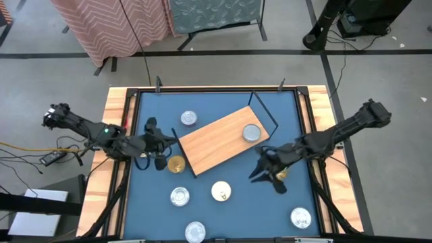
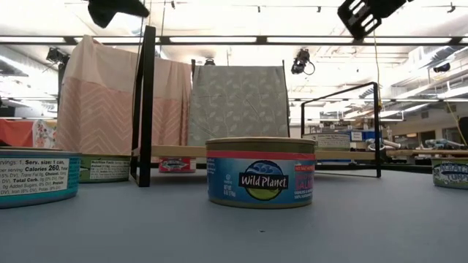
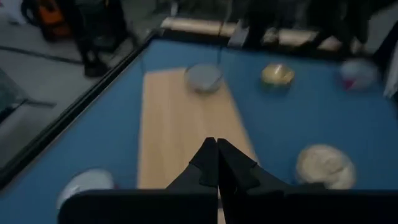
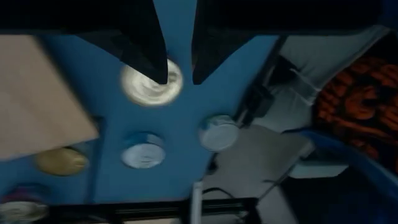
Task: Stack canned seafood by type on shelf
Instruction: Put the blue/pink tuna can on the shelf
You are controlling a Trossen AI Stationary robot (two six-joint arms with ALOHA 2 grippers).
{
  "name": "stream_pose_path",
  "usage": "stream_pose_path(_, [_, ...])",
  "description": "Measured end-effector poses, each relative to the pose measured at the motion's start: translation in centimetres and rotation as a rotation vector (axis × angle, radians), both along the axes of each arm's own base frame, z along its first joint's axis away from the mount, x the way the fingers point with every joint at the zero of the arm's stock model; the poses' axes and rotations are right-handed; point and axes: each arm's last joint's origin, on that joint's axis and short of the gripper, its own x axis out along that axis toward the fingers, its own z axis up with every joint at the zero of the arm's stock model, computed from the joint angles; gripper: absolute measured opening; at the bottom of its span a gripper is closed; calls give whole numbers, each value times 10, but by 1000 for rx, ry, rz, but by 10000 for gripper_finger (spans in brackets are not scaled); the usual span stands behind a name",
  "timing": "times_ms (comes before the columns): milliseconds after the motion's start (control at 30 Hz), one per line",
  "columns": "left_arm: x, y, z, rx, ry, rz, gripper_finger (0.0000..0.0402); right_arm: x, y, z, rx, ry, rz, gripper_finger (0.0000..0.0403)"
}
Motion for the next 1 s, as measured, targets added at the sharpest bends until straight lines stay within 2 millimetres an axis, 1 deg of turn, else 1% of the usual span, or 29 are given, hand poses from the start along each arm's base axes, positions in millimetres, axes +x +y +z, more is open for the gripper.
stream_pose_path(100, [2,-12,-3,-33,-91,-42,0,15,13,-9,42,-36,57,87])
stream_pose_path(200, [0,-22,-12,-47,-129,-83,0,26,23,-20,96,-34,100,87])
stream_pose_path(400, [-6,-40,-40,-72,-183,-140,0,36,36,-44,149,66,100,87])
stream_pose_path(533, [-11,-52,-61,-112,-241,-210,0,41,43,-55,151,68,114,87])
stream_pose_path(700, [-16,-62,-78,-149,-320,-352,2,49,49,-59,188,14,181,87])
stream_pose_path(767, [-18,-64,-79,-157,-349,-379,2,51,48,-58,207,0,202,86])
stream_pose_path(833, [-18,-66,-79,-127,-359,-393,2,51,46,-58,219,2,200,80])
stream_pose_path(933, [-19,-67,-78,-54,-366,-434,1,51,44,-56,207,-7,203,51])
stream_pose_path(1000, [-19,-70,-76,39,-379,-528,1,50,42,-54,181,-21,208,20])
